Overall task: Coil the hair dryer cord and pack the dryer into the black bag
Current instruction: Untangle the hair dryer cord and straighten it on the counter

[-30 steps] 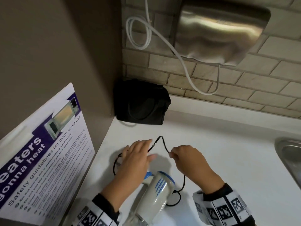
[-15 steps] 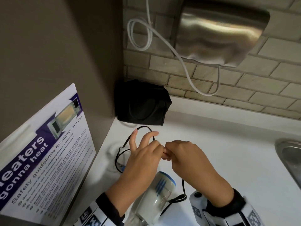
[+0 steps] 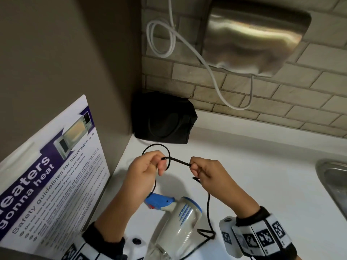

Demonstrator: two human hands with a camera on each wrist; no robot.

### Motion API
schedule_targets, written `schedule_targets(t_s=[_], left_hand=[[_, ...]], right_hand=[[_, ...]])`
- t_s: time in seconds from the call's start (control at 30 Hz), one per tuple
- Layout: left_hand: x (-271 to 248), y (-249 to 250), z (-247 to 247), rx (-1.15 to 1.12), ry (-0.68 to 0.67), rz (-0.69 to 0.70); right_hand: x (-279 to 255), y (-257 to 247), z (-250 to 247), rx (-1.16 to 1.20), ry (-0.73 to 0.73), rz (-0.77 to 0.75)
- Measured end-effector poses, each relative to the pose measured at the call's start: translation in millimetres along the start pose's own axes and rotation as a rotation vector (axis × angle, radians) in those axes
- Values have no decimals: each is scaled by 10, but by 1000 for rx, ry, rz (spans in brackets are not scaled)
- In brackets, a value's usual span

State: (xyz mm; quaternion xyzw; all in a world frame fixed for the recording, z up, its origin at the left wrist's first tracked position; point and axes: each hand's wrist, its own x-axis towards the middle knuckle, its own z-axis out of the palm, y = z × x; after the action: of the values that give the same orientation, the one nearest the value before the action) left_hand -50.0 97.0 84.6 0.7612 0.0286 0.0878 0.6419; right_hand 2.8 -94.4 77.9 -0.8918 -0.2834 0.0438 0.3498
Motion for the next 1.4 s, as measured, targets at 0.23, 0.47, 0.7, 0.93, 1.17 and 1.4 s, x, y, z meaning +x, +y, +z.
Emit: schedule_targets(t_s=[0.23, 0.47, 0.7, 0.93, 1.17, 1.4], left_hand=[[104, -216, -278, -221, 176, -48], [153, -330, -435, -297, 238, -76], [173, -401, -485, -462, 300, -152], [175, -599, -501, 46, 234, -185], [101, -562, -213, 563, 127, -8], [48, -245, 240, 458, -108, 194]], right_hand=[[47, 307, 131, 41, -48, 65], [78, 514, 107, 19, -27, 132], [146, 564, -84, 90, 24, 210], [229, 341, -371, 230, 151, 247], [198, 54, -382, 99, 129, 145], [155, -47, -70, -132, 30, -3]])
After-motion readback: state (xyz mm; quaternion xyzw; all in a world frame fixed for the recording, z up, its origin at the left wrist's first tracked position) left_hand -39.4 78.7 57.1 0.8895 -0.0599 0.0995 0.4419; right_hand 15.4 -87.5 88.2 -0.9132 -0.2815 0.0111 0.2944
